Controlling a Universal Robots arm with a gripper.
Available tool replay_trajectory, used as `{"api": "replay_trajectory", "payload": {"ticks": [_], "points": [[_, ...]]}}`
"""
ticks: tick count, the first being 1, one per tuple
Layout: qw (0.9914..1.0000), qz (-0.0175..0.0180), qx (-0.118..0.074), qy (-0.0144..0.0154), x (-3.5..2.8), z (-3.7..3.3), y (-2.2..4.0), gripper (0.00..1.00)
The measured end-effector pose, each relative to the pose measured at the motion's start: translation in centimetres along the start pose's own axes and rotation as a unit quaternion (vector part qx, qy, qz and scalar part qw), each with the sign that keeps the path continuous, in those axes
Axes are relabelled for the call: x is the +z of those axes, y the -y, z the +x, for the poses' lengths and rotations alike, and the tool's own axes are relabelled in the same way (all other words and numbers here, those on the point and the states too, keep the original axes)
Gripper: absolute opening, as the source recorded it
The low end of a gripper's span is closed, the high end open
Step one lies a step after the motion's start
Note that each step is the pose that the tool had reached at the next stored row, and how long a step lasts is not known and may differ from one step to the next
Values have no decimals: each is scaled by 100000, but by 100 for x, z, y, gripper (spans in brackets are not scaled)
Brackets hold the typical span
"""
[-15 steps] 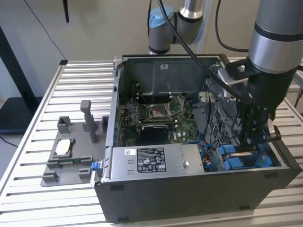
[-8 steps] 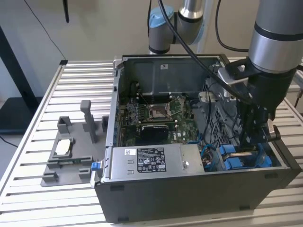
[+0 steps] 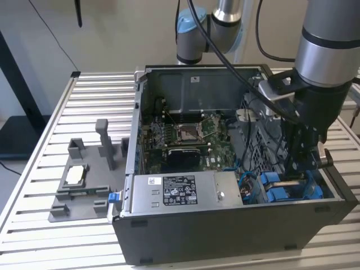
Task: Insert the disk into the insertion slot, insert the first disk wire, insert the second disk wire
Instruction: 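Insert the second disk wire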
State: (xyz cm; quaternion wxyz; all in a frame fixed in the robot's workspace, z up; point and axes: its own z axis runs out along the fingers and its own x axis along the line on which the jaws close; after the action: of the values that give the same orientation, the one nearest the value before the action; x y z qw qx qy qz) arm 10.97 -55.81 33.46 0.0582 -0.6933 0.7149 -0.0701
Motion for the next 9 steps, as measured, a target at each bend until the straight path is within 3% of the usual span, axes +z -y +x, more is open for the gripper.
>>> {"api": "replay_trajectory", "payload": {"ticks": [9], "points": [[100000,0,8,23,28,-1,-6,16]]}}
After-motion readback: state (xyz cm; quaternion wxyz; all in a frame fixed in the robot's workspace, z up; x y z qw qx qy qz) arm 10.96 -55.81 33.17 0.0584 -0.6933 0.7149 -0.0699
